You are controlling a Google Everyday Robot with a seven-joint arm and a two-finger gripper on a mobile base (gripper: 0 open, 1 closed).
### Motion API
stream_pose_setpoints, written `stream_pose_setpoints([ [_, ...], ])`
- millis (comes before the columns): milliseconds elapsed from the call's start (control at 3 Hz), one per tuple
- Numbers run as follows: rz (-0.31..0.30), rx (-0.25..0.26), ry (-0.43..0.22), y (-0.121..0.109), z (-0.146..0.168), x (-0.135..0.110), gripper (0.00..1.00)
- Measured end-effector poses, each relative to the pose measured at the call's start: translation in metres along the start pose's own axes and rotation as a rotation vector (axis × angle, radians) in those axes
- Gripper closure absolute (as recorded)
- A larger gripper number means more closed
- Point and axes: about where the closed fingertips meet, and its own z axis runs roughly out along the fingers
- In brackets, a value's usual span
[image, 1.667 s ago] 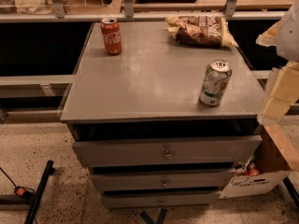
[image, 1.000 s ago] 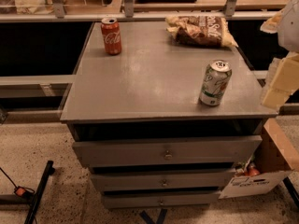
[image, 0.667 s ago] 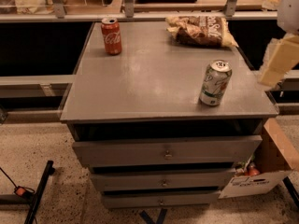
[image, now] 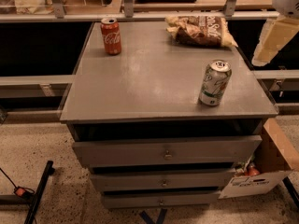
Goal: Move brown chip bag near 7up can
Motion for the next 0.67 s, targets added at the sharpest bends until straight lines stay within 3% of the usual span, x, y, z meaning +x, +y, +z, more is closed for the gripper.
stream_pose_setpoints([
  [333, 0.001, -0.001, 0.001, 0.001, 0.0, 0.0, 0.0],
  [667, -0.006, 0.033, 0.058, -0.01, 0.011, 0.005, 0.0],
])
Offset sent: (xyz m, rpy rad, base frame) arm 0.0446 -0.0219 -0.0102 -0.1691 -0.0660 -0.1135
